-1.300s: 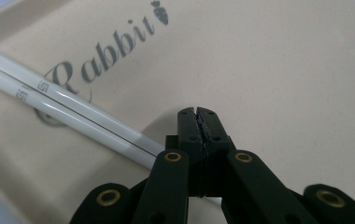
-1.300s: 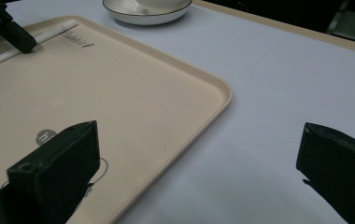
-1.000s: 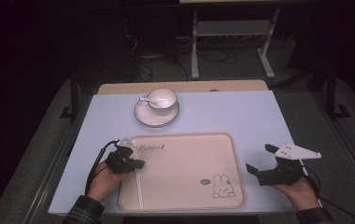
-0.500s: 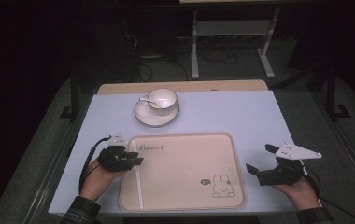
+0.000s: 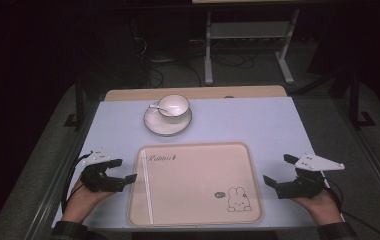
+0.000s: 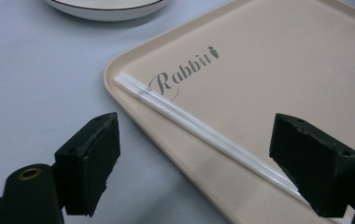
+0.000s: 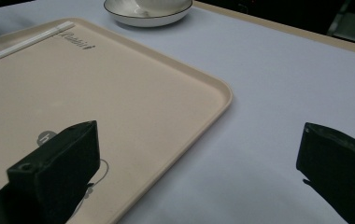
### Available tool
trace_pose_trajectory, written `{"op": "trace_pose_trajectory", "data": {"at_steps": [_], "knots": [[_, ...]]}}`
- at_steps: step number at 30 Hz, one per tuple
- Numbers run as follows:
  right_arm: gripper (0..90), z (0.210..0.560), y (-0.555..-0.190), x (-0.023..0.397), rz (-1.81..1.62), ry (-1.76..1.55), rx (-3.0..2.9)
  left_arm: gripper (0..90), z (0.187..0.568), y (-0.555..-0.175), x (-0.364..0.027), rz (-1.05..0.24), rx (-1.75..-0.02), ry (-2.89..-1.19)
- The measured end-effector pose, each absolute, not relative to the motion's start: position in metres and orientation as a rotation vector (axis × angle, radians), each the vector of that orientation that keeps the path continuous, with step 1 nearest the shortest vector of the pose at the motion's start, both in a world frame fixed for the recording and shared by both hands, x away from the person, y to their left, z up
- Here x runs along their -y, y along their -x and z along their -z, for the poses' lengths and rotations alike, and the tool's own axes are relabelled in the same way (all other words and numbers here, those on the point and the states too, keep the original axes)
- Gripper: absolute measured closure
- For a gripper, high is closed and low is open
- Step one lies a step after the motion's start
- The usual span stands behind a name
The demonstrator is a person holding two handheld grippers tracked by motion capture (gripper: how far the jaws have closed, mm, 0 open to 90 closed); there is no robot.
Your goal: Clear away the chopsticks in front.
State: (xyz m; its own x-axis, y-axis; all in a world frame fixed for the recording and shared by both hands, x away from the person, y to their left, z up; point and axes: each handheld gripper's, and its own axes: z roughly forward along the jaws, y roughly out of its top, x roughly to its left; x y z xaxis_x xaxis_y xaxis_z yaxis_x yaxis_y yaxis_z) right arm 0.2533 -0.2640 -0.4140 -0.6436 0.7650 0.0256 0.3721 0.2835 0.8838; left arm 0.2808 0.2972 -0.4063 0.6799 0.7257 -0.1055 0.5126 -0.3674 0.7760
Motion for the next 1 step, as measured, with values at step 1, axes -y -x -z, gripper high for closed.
{"op": "trace_pose_trajectory", "data": {"at_steps": [1], "knots": [[0.0,0.4139,-0.2534,0.2639,-1.316,-1.022,-2.153,15.6,0.4061,-0.2810,-0.2972,-0.321,-0.947,-2.051]]}}
